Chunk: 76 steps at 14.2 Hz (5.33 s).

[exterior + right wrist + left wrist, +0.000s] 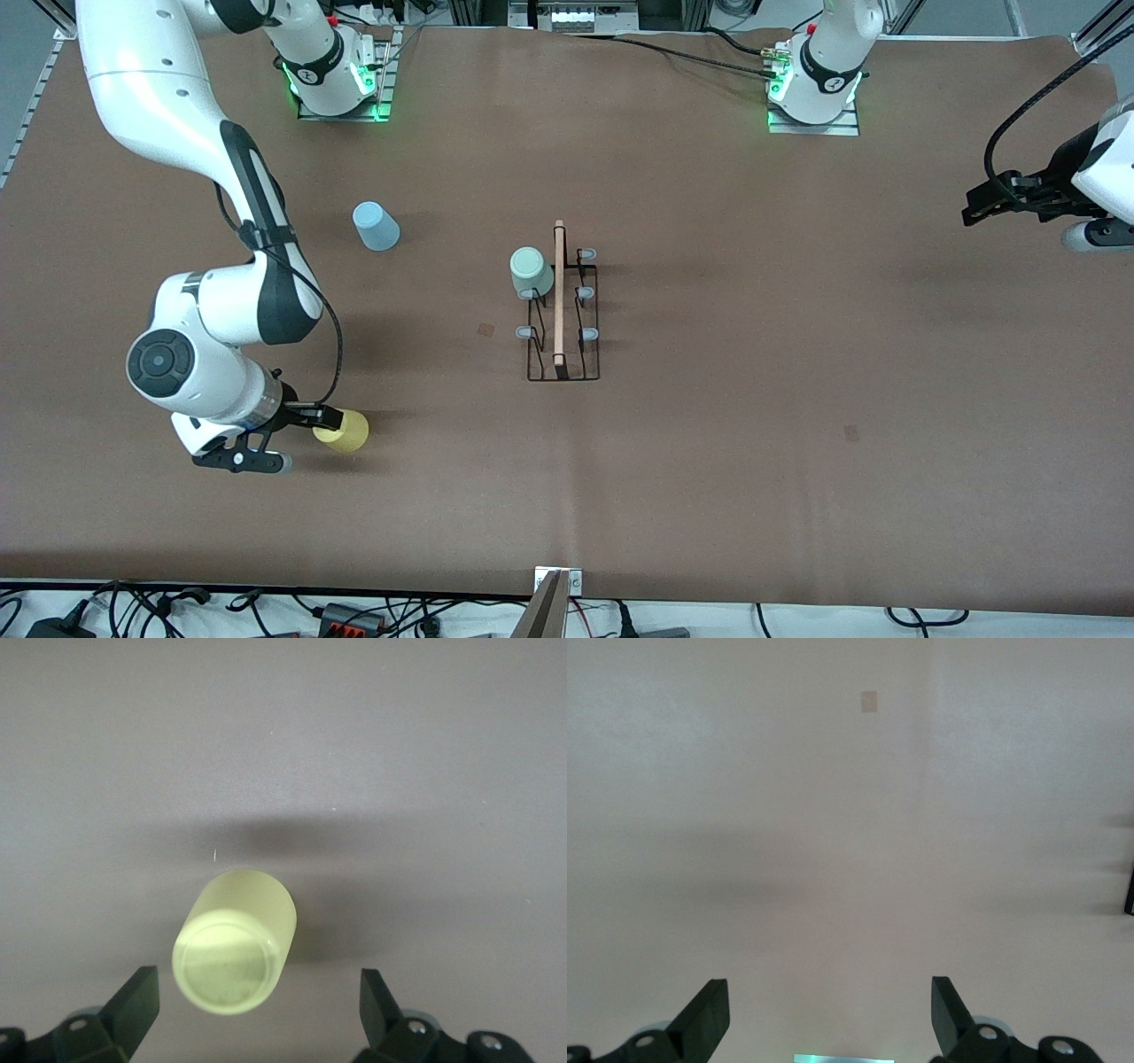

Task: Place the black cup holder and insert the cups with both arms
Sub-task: 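Move the right gripper to the yellow cup and grasp it, then carry the yellow cup to the rack and lower it onto a peg, then open the right gripper and withdraw it from the rack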

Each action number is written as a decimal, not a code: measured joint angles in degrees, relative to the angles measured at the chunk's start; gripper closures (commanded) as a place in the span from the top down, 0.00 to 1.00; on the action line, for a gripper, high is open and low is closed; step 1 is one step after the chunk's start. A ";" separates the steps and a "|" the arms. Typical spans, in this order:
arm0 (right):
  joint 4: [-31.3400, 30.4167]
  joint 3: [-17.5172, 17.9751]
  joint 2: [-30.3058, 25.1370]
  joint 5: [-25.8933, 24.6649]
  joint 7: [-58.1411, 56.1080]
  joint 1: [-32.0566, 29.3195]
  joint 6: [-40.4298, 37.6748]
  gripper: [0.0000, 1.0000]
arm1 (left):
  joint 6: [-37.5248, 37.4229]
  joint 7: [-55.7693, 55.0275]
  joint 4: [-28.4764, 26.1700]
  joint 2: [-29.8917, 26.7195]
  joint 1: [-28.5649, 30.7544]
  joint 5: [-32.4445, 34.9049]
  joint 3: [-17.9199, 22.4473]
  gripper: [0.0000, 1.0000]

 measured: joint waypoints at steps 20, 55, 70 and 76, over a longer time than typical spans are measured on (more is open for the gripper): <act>13.99 7.03 1.17 0.00 1.91 6.74 -10.52 0.21 | -1.12 0.19 1.50 -0.40 -0.11 0.00 -0.07 1.00; 14.24 9.50 -0.52 1.45 22.27 18.12 -19.87 1.00 | -1.06 0.19 1.51 -0.39 0.00 0.00 0.10 1.00; 11.64 6.02 -17.52 -1.67 5.11 -4.81 -32.96 1.00 | -1.06 0.19 1.51 -0.39 0.02 0.00 0.11 1.00; 4.75 1.02 -24.59 -0.98 -10.81 -11.84 -32.92 1.00 | -1.05 0.19 1.51 -0.39 0.04 0.00 0.13 1.00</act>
